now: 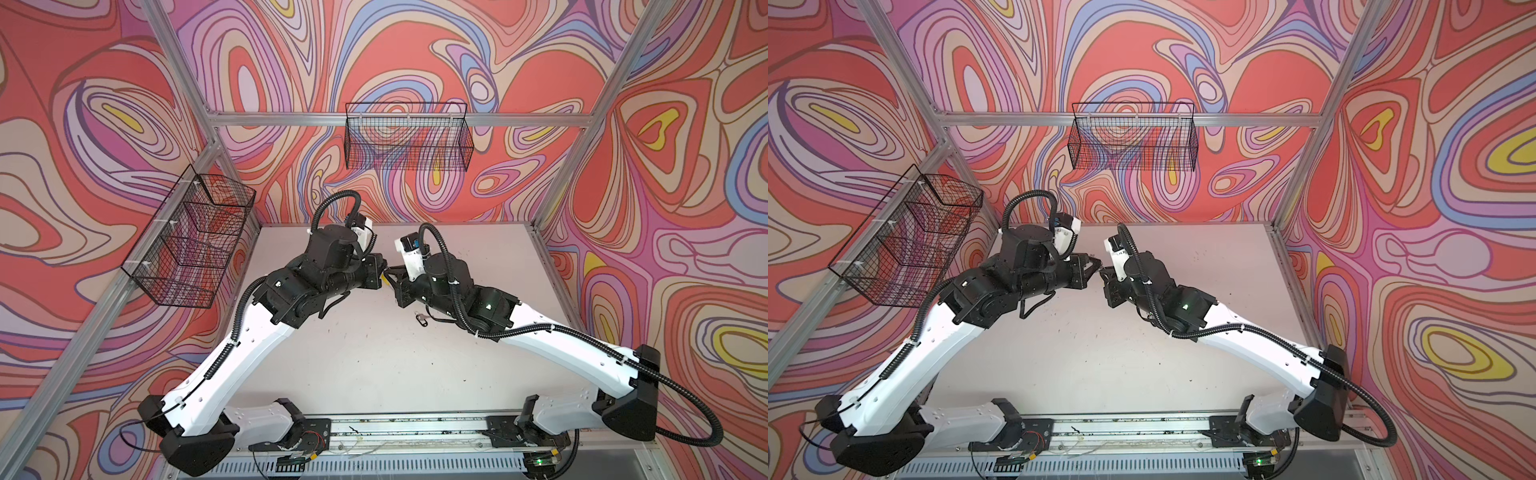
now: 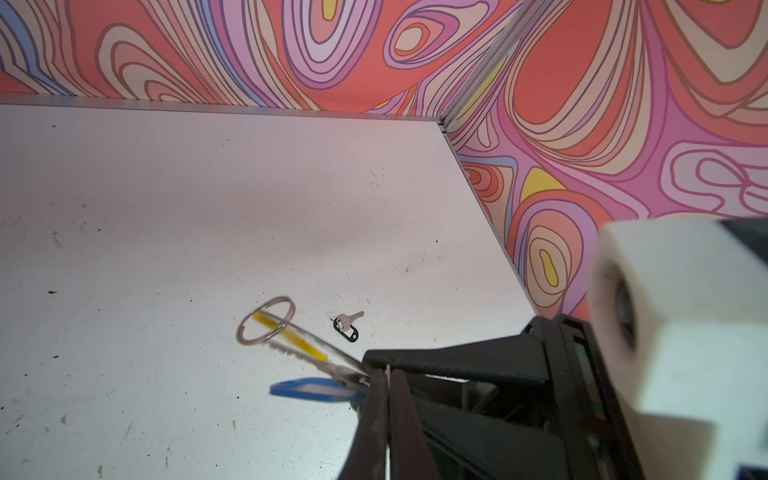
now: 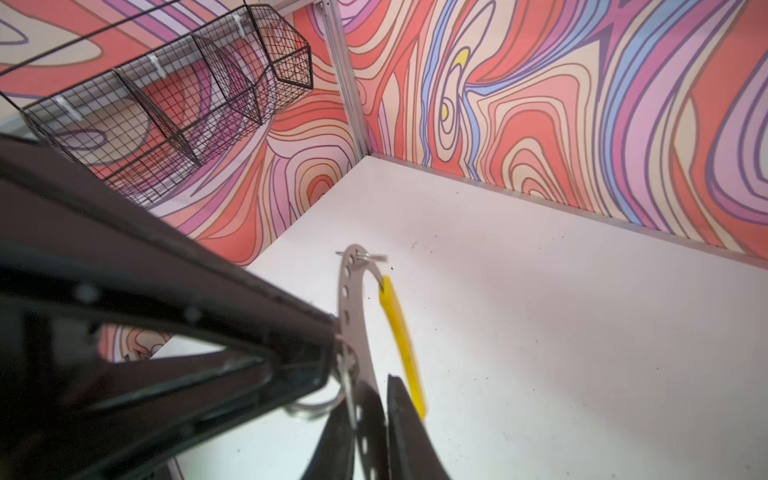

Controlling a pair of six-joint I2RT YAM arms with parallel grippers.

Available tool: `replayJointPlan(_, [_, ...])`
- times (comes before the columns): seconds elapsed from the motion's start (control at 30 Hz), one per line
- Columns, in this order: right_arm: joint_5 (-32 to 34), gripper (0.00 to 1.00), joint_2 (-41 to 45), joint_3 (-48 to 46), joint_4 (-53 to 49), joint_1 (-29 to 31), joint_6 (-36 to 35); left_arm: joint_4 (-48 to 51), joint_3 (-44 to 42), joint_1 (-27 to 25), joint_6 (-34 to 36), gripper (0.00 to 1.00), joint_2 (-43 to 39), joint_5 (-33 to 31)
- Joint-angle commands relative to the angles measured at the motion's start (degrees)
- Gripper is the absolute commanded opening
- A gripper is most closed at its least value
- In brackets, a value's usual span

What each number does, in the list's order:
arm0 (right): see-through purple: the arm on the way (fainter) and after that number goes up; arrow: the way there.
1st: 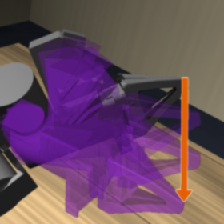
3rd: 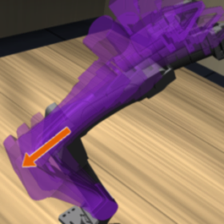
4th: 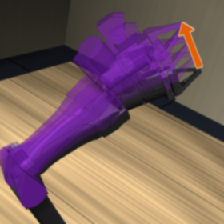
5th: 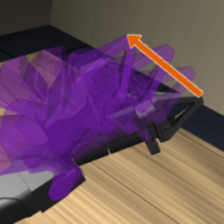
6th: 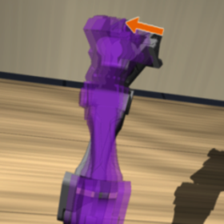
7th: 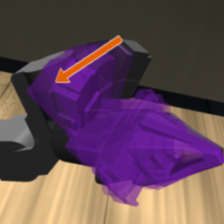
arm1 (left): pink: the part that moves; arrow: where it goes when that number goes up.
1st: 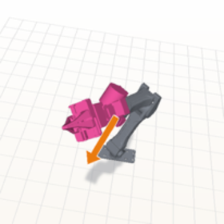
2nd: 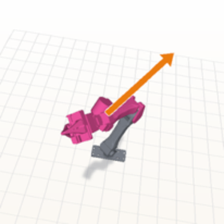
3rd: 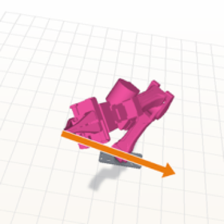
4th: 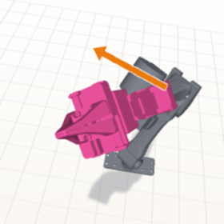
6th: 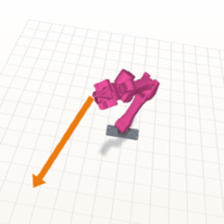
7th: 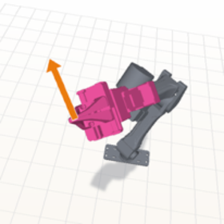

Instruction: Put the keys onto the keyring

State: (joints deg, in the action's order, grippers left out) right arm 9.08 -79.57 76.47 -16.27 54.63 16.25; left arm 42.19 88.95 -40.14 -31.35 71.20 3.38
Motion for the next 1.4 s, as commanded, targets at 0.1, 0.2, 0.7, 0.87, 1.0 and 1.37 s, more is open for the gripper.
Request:
replayJointPlan(0.1, [3.5, 0.05, 2.3, -1.1, -1.1, -0.6, 1.0, 2.0, 0.1, -0.2, -0.8, 0.00, -1.7, 0.3])
replayJointPlan(0.2, [2.7, 0.07, 2.4, -0.9, -1.8, -0.6, 0.5, 1.9, 0.0, -0.2, -0.9, 0.00, -1.9, 0.0])
replayJointPlan(0.7, [-5.6, 0.60, 6.2, -3.2, -0.2, -0.6, -6.4, 1.5, 2.3, -0.2, -2.3, 0.00, -0.4, -1.0])
replayJointPlan(0.87, [-4.0, 0.64, 4.7, -3.2, 5.0, -0.5, -6.3, 0.1, 3.1, -0.4, -2.3, 0.00, -0.4, 0.4])
replayJointPlan(1.0, [-4.2, 0.65, 3.2, -2.5, 8.8, -0.6, -6.8, 0.6, 5.4, -1.3, -1.7, 0.00, 0.8, 0.7])
replayJointPlan(1.37, [3.3, 0.44, 6.0, -5.9, 14.8, -0.6, -4.9, 1.3, 5.4, -2.8, -2.0, 0.00, -0.4, 0.4])
